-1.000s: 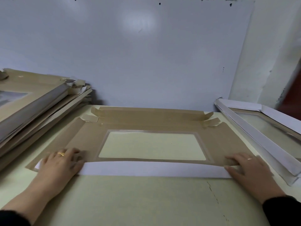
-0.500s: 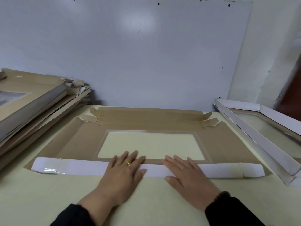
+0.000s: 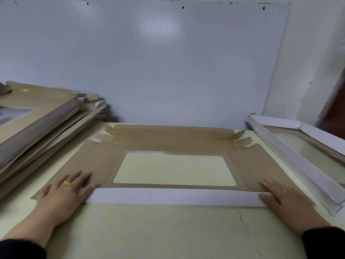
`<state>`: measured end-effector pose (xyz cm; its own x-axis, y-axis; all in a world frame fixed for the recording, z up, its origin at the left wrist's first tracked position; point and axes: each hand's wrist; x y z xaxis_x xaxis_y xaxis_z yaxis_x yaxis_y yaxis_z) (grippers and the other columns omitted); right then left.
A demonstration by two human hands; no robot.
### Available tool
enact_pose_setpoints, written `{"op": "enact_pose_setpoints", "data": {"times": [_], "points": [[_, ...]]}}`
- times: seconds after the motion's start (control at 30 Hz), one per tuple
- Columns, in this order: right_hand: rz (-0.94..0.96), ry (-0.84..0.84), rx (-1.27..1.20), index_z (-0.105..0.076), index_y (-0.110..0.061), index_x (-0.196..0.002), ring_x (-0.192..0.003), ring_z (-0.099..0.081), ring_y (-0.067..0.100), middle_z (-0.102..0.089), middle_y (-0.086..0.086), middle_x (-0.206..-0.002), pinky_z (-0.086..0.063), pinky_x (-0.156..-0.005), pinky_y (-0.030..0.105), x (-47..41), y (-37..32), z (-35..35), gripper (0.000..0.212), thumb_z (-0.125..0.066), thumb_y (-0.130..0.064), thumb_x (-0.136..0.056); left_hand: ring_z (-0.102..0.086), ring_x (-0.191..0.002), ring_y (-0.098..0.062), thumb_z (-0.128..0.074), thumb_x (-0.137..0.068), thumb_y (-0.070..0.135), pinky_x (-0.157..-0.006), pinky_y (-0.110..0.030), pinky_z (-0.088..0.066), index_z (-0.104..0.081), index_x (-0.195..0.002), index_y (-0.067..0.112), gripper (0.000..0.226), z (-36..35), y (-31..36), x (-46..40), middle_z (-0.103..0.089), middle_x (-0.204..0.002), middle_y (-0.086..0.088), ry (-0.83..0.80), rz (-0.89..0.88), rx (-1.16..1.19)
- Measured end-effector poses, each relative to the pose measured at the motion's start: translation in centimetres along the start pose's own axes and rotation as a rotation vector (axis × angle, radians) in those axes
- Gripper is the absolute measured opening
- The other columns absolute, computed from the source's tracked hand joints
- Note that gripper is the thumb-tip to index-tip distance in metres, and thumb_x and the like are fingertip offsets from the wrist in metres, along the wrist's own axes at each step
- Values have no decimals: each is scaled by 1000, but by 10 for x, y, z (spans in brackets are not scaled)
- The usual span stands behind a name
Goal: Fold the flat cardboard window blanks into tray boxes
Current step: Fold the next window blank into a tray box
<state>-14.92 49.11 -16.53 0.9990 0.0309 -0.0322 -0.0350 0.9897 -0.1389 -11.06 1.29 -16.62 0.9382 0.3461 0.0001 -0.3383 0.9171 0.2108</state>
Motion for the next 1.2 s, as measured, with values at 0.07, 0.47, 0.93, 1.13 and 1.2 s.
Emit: {"op": "enact_pose_setpoints", "data": {"times": [0.07,0.47,0.93,1.13,1.2], "points": [[-1,109,-34,-30,-23,-142,-135,-31,16,-34,0,-148,-20,-109,30,3,-9,4,48,-42,-30,-97,-10,-142,-14,-27,-94,55,-111,-34,-8,-23,-141,42,49,1,4,1,-17,-153,12,23,57,-43],[578,390,20,-74,-9,-83,-68,-67,6,-71,-4,-76,-47,-51,13,14,-84,2,27,-81,-24,-62,-65,-77,-3,-36,-82,46,-78,-19,-36,-71,-95,23,44,-15,116,56,-68,-92,15,253,-844,-103],[730,510,106,-72,-18,-74,-60,-63,10,-66,-9,-72,-46,-49,16,21,-87,-1,38,-91,-35,-45,-65,-80,2,-31,-80,50,-65,-8,-49,-75,-83,27,49,-25,128,55,-69,-91,18,285,-867,-78],[805,593,307,-66,-12,-59,-50,-58,15,-60,-2,-57,-46,-42,21,17,-91,-14,20,-83,-19,-52,-66,-79,-1,-31,-81,48,-64,-10,-50,-74,-80,24,50,-25,130,56,-69,-88,16,283,-854,-110],[822,630,339,-64,-14,-60,-46,-53,16,-56,-2,-55,-44,-39,24,19,-93,-16,24,-81,-6,-46,-66,-78,-2,-32,-81,47,-65,-11,-49,-73,-80,24,47,-25,131,57,-69,-87,15,308,-846,-123]]}}
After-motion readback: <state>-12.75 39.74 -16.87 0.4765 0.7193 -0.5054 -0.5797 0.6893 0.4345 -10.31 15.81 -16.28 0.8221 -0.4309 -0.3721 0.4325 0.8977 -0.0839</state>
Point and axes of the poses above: each hand's wrist, its own x-axis away from the middle knuckle, its own z-axis out of the back of the hand, y = z × x
